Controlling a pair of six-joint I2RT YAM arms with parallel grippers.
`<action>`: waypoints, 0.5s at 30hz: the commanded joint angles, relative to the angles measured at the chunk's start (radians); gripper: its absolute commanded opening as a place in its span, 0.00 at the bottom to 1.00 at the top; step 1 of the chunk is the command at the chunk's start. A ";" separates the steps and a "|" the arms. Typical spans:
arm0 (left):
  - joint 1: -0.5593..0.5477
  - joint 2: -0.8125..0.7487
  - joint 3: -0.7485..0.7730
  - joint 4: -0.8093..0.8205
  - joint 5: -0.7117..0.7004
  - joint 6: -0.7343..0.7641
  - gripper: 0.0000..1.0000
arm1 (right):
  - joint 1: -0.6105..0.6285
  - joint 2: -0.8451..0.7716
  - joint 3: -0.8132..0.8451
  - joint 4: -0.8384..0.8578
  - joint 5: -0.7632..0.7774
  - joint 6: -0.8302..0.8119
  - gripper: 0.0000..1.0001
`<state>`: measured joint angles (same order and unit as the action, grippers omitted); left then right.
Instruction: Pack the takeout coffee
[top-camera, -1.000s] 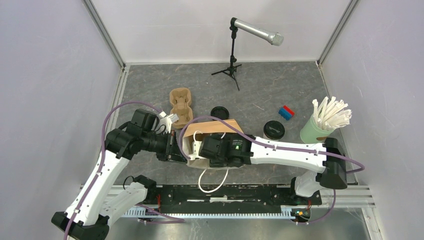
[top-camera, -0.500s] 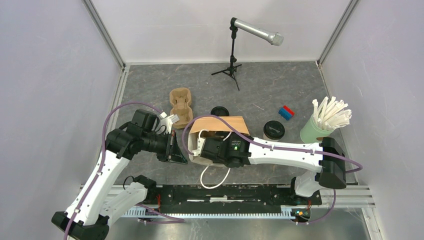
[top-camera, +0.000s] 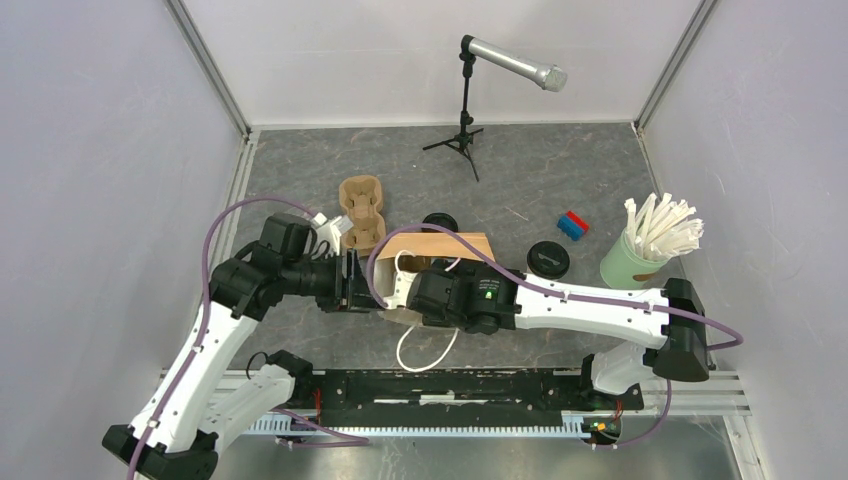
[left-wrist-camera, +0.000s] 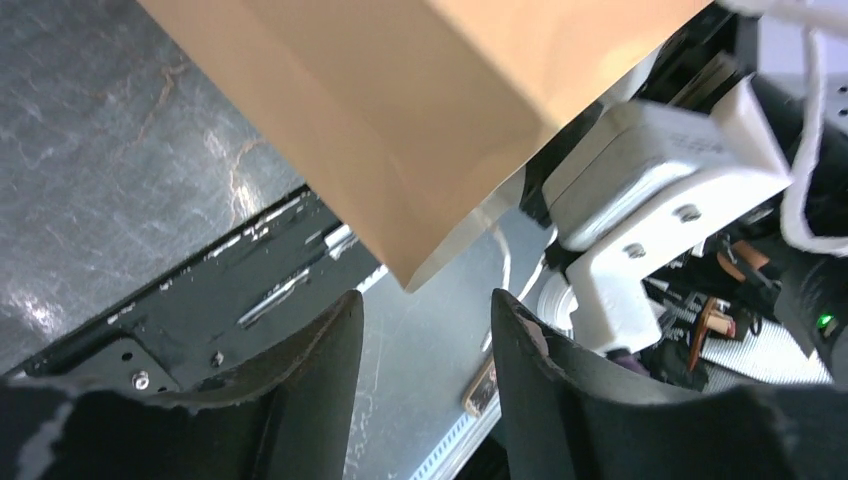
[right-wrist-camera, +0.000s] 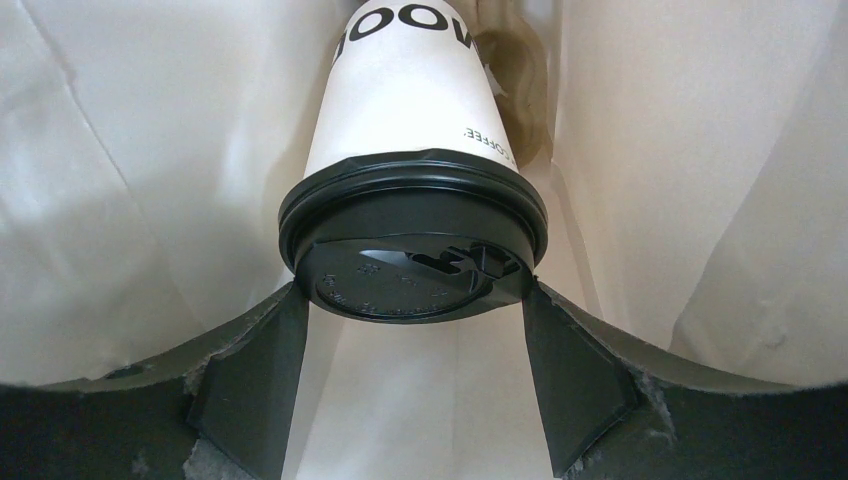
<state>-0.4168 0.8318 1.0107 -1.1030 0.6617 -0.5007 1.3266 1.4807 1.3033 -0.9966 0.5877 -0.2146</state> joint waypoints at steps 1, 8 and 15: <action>-0.002 -0.011 0.033 0.147 -0.067 -0.109 0.58 | -0.001 -0.035 0.009 0.053 -0.014 -0.001 0.60; -0.002 0.019 0.025 0.142 -0.176 -0.114 0.60 | -0.001 -0.054 -0.004 0.087 -0.023 0.007 0.60; -0.002 0.013 -0.017 0.121 -0.194 -0.116 0.62 | -0.001 -0.066 -0.037 0.096 -0.029 0.020 0.60</action>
<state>-0.4168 0.8543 1.0168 -0.9958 0.4969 -0.5816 1.3266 1.4490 1.2797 -0.9321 0.5598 -0.2131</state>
